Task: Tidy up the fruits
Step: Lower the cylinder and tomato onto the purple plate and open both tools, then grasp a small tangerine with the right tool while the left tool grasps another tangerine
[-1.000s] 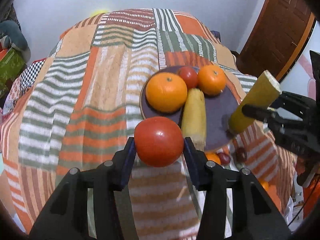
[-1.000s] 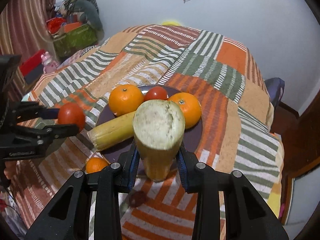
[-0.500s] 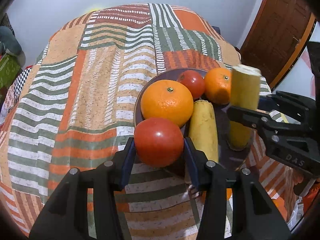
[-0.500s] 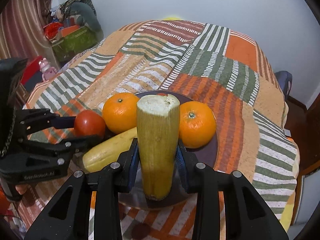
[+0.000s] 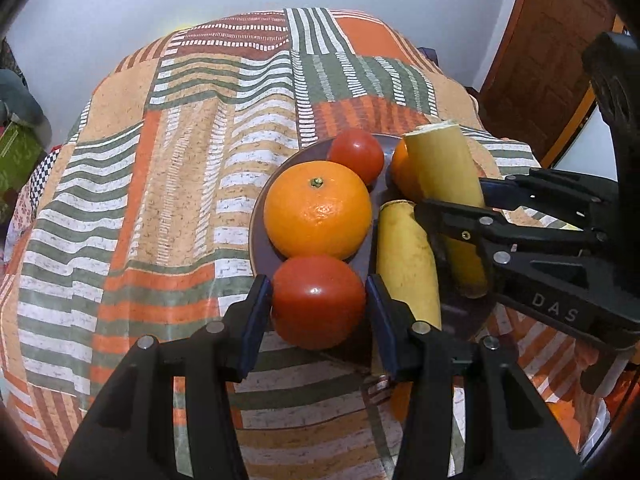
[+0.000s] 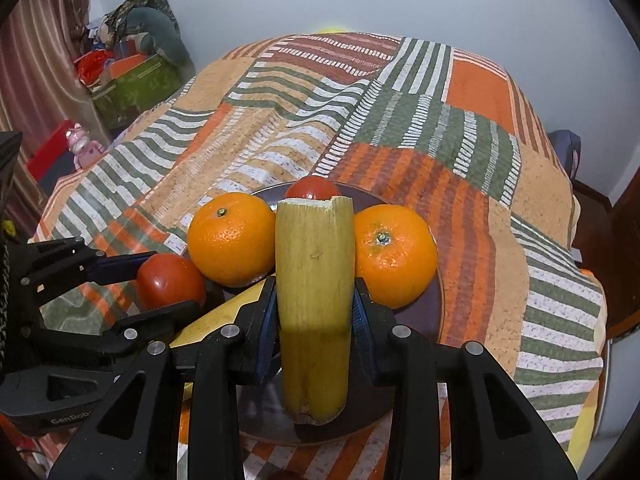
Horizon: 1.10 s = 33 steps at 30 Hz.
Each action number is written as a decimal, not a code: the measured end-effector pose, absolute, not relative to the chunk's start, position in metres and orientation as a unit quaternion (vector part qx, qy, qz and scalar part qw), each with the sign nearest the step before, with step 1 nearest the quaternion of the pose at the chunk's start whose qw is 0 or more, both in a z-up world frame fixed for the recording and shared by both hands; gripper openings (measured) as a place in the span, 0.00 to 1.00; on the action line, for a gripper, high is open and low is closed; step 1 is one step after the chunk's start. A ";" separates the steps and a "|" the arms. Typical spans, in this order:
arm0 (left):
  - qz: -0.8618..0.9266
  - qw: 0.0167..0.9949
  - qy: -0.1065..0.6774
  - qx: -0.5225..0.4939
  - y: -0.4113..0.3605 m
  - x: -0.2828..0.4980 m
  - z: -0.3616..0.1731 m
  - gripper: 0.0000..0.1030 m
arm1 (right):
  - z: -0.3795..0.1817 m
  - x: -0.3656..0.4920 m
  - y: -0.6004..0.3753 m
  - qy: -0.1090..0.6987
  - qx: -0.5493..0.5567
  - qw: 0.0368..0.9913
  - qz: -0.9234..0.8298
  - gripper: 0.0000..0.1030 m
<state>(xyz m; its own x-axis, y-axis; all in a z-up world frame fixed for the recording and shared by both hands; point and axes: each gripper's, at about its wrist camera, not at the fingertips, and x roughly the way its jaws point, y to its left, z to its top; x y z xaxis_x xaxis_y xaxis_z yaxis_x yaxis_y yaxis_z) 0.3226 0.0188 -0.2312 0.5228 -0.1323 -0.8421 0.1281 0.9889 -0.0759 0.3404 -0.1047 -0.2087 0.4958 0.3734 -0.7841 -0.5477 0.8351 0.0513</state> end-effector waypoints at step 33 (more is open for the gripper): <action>-0.070 0.902 0.426 -0.014 0.017 0.184 -0.148 0.75 | -0.175 0.212 -0.161 0.391 -0.090 0.879 0.256 0.62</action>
<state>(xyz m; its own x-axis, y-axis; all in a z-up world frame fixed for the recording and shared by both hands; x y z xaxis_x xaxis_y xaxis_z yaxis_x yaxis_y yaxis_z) 0.1835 0.0167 -0.1475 0.6270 -0.1372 -0.7669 0.1140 0.9899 -0.0839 0.2116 -0.1614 -0.1746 0.5633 0.3802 -0.7336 -0.5215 0.8522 0.0412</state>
